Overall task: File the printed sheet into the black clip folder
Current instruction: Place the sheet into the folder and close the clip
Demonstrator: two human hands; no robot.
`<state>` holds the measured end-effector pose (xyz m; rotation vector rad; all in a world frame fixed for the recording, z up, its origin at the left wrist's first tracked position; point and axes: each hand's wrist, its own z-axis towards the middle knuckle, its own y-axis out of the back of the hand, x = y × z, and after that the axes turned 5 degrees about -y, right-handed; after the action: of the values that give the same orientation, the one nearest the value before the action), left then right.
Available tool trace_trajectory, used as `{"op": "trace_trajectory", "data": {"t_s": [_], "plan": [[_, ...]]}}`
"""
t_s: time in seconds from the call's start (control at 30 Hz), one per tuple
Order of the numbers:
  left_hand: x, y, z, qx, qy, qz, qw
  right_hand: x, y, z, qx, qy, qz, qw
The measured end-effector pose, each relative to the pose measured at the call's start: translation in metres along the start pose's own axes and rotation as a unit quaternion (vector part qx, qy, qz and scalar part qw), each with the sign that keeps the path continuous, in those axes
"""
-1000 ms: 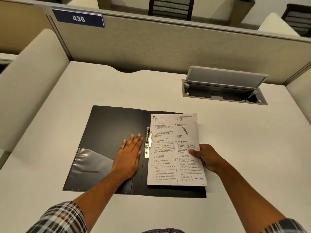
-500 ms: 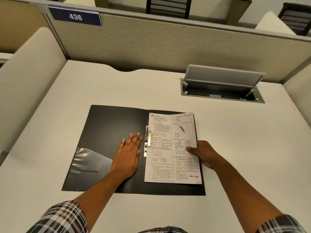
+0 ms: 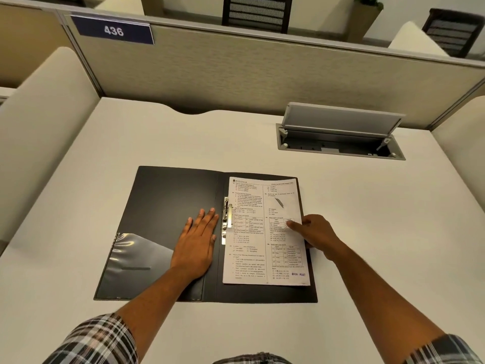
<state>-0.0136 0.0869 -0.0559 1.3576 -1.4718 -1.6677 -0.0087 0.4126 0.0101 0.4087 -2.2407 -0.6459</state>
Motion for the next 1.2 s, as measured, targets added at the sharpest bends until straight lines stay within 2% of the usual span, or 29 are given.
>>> {"op": "trace_trajectory", "data": {"t_s": [0.17, 0.37, 0.63, 0.77, 0.9, 1.03, 1.2], "plan": [[-0.001, 0.001, 0.0, 0.001, 0.0, 0.002, 1.0, 0.002, 0.0, -0.005, -0.053, 0.028, -0.078, 0.995], [0.003, 0.002, -0.003, -0.003, 0.001, 0.005, 1.0, 0.001, -0.003, -0.009, -0.077, 0.051, -0.1, 0.991], [-0.002, 0.005, 0.0, -0.021, 0.005, -0.027, 0.999, -0.014, 0.0, -0.008, -0.101, 0.049, -0.022, 0.993], [-0.023, 0.024, 0.003, -0.093, 0.012, -0.098, 0.991, -0.033, -0.003, -0.021, -0.117, 0.072, 0.032, 0.99], [-0.052, 0.05, 0.034, -0.101, 0.04, -0.148, 0.983, -0.066, -0.013, -0.042, -0.118, 0.131, 0.001, 0.984], [-0.066, 0.054, 0.086, -0.102, -0.001, -0.13, 0.986, -0.093, -0.021, -0.06, -0.112, 0.218, -0.065, 0.967], [-0.085, 0.056, 0.138, -0.059, -0.045, -0.079, 0.994, -0.119, -0.027, -0.068, -0.107, 0.222, -0.034, 0.969]]}}
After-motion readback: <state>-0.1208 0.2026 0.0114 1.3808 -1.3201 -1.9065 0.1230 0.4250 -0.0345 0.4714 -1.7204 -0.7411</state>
